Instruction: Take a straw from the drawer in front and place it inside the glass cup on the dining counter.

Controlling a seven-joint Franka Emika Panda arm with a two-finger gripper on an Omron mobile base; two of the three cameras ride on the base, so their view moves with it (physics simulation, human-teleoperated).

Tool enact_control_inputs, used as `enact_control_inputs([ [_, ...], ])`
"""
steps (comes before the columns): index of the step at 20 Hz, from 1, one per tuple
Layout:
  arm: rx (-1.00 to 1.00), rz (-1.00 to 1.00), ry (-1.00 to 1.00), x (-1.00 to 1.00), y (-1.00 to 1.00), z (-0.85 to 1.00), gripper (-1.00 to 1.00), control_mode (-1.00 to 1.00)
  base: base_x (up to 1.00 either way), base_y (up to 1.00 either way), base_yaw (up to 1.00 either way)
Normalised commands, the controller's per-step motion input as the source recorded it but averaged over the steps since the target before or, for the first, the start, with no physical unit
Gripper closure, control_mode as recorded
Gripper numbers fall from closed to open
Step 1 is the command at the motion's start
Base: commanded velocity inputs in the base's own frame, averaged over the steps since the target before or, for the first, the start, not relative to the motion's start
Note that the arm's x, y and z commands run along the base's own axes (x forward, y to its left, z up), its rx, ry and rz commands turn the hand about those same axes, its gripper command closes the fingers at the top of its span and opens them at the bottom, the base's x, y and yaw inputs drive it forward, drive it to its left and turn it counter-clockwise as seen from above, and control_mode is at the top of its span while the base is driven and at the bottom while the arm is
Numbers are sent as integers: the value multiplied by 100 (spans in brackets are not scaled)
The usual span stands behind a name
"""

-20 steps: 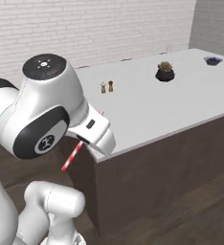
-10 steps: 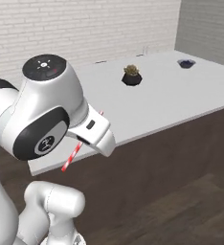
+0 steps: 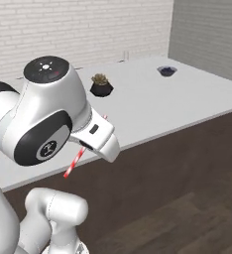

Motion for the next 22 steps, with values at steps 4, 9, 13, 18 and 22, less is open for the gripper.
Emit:
enact_control_inputs([
  [4, 0, 0, 0, 0, 0, 0, 100, 100, 58, -100, 0],
  [9, 0, 0, 0, 0, 0, 0, 100, 100, 56, -100, 0],
  [13, 0, 0, 0, 0, 0, 0, 100, 100, 52, -100, 0],
  [18, 0, 0, 0, 0, 0, 0, 100, 100, 46, -94, 0],
  [22, 0, 0, 0, 0, 0, 0, 100, 100, 48, -76, 0],
])
